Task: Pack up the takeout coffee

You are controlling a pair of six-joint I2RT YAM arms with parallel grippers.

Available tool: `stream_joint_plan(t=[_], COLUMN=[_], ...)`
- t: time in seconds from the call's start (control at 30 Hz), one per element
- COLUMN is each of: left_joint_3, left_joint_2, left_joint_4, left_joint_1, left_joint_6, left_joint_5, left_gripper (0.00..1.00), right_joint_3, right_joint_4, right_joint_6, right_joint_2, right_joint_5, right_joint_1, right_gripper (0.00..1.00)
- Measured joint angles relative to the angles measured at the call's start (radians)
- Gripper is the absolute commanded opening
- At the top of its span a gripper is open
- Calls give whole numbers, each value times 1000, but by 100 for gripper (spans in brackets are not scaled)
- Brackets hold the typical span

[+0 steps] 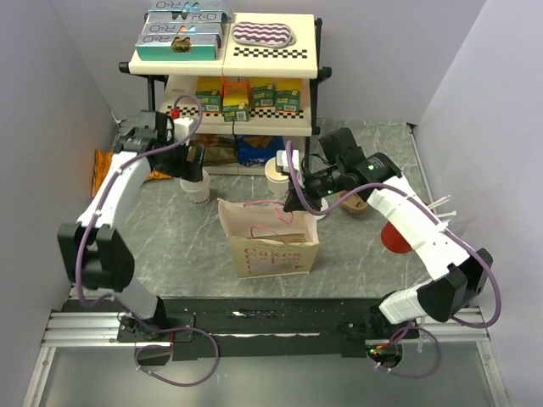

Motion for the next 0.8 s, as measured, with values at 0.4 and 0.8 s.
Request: stream_joint_plan(t=[0.4, 0.8], left_joint_3=[157, 201], left_joint_2=[227, 268], left_joint_4=[1, -19], left_joint_1=[-87, -99], left_joint_6=[-82, -111], left_joint_5=[-161, -269], left_gripper=[99, 99], right_joint_3=[-43, -45], right_joint_4=[24, 31], right_joint_6=[41, 51], right_joint_2=[-36, -38], right_joint_5=[15, 16], right_joint_1=[-17, -18], right_gripper=[0, 0])
